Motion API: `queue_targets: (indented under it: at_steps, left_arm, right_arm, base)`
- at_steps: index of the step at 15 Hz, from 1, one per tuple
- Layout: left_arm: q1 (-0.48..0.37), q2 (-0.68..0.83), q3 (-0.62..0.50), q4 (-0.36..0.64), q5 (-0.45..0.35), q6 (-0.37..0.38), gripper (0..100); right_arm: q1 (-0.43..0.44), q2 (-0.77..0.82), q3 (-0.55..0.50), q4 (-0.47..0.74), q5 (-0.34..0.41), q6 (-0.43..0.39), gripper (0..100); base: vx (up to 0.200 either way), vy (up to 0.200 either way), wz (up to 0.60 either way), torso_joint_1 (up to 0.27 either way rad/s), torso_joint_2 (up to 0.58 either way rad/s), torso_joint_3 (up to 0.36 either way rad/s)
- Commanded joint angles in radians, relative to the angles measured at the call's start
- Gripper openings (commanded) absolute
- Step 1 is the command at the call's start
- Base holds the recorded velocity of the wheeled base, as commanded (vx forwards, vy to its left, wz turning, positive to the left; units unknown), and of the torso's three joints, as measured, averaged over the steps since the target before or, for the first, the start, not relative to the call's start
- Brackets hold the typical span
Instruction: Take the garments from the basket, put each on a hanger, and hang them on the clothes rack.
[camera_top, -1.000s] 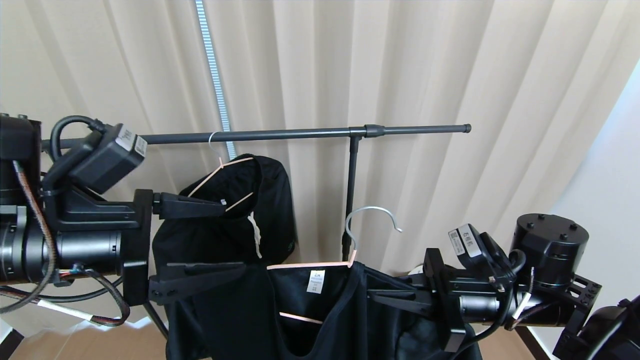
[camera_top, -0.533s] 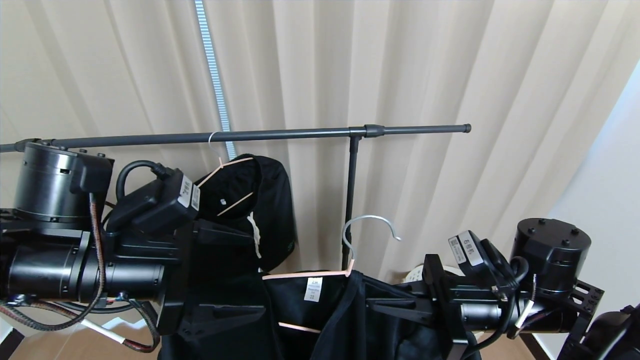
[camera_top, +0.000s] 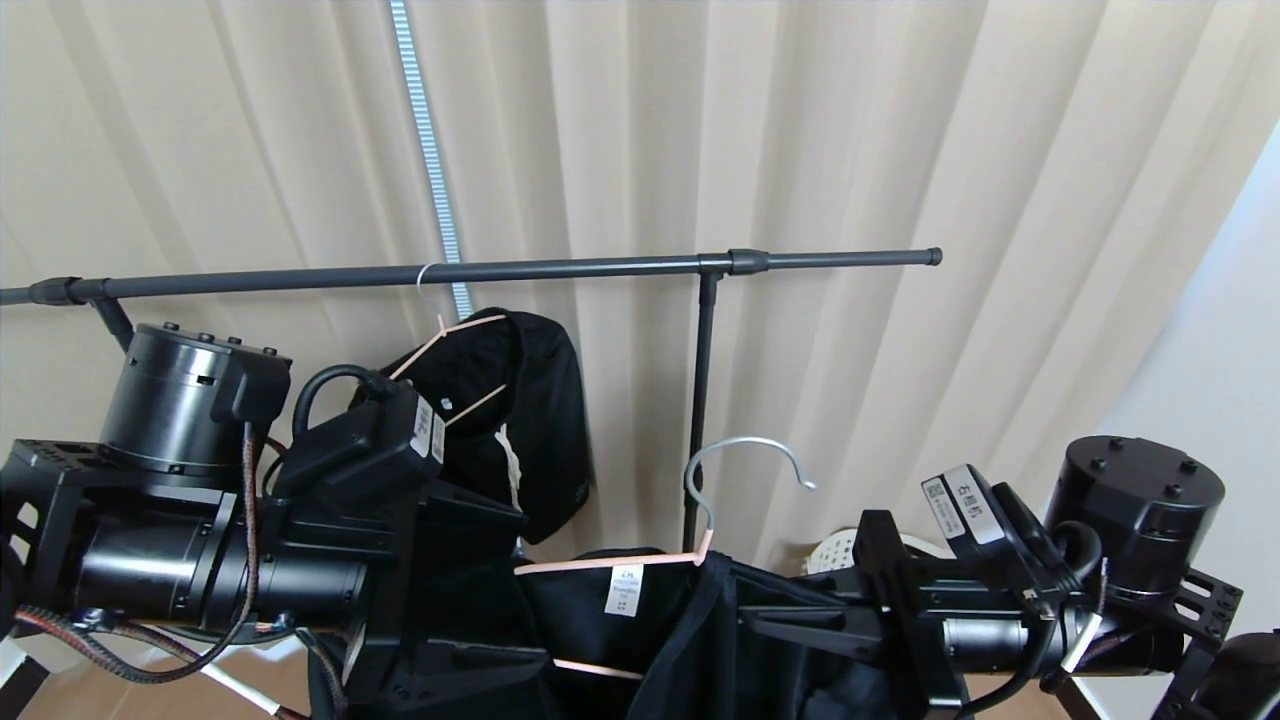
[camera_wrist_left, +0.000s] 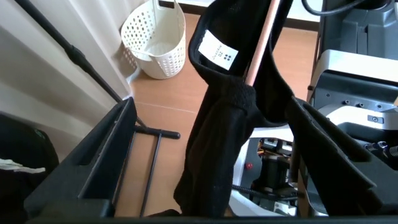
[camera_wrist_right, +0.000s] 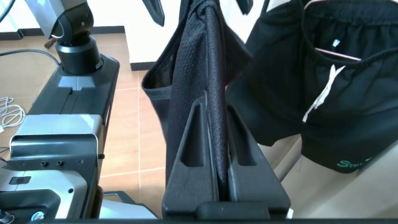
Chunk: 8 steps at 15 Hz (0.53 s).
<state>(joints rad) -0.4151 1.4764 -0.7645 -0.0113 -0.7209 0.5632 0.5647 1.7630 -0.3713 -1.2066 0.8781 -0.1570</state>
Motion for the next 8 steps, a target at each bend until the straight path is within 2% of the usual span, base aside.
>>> queue_targets:
  at_steps: [1,8]
  left_arm:
    - [-0.002,0.012,0.001,0.001,0.001,0.0,0]
    - [-0.004,-0.021,0.014,0.001,0.001,-0.002,0]
  right_arm:
    - [0.001,-0.013,0.0,-0.001,0.001,0.001,0]
    - [0.001,-0.03,-0.009,0.007,-0.002,0.001,0]
  base:
    - [0.0,0.0,0.0,0.0,0.0,0.0]
    - [0.0,0.0,0.0,0.0,0.0,0.0]
